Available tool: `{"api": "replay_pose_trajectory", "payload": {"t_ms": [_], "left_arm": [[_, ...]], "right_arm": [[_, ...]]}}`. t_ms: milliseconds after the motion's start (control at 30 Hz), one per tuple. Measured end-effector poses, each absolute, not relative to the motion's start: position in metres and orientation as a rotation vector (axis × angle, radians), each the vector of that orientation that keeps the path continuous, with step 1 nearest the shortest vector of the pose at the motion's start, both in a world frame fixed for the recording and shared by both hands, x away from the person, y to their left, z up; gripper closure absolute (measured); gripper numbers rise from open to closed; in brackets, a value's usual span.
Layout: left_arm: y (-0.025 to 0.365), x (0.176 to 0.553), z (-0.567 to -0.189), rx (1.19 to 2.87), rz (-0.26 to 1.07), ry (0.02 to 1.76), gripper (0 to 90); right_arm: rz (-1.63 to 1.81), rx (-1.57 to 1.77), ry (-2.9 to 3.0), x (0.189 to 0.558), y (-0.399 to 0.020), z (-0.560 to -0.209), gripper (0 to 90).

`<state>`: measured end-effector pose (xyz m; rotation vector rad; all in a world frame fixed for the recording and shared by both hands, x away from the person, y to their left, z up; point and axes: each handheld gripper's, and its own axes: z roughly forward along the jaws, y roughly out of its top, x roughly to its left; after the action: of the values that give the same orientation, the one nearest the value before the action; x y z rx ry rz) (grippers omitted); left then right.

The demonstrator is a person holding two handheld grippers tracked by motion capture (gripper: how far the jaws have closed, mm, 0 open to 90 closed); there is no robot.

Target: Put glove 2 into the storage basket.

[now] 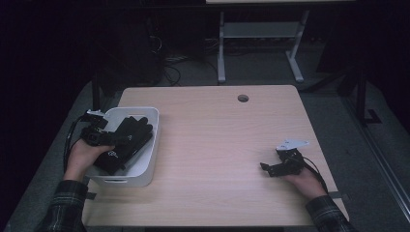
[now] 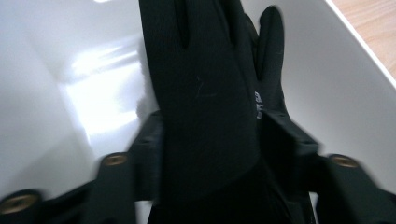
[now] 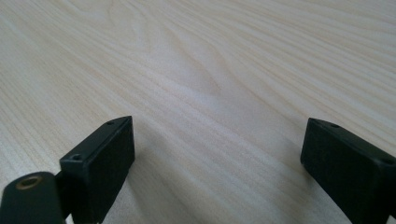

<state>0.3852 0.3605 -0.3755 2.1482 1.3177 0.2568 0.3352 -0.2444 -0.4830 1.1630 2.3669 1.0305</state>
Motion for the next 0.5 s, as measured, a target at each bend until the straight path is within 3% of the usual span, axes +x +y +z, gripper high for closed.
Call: {"api": "replay_pose_trajectory", "payload": {"t_ms": [167,500], "left_arm": [[0.359,0.384,-0.371,2.153,0.305,1.295,24.5],[0.356,0.38,-0.35,2.123,0.362,1.24,19.1]], "right_arm": [[1.031,1.163,2.367,0.335,-0.244,-0.483,9.6],[1.03,1.163,2.367,0.335,-0.244,-0.483,9.6]]}}
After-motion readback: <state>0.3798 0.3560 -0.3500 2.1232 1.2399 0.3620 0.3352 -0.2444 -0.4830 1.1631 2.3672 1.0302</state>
